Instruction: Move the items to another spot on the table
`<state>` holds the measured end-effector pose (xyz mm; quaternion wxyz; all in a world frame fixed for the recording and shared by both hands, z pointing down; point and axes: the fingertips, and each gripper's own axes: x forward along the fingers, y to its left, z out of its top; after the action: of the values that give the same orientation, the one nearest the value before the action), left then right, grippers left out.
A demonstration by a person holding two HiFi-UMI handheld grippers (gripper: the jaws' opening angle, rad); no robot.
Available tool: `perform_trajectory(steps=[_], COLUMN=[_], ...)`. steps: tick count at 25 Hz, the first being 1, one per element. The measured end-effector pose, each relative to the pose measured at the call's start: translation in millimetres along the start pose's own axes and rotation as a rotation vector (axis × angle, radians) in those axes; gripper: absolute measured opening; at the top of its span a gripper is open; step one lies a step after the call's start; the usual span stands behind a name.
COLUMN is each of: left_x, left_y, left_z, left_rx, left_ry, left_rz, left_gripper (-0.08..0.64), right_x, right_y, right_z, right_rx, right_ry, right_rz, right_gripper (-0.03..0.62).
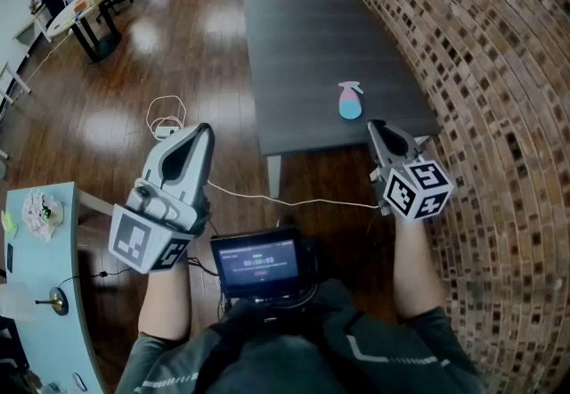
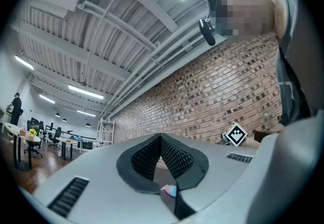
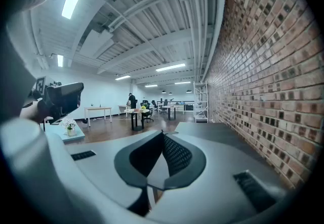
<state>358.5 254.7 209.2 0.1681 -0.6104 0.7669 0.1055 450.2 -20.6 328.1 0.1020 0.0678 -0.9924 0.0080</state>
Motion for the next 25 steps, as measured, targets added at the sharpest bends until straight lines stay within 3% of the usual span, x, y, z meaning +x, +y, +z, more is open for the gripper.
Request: perform_trajectory(steps=[25], left_x=[199.6], left_y=[126.9], left_z=[-64.2], left_rx=[0.003], left_ry=[0.009], left_rz=[-0.038], left_gripper=[-0.008], right_x=[183.1], right_y=[-165.1], right_z=[-35.1], right_rx=[0.083], right_ry=[0.121], right_rz=[-0.037], right_gripper=[0.005])
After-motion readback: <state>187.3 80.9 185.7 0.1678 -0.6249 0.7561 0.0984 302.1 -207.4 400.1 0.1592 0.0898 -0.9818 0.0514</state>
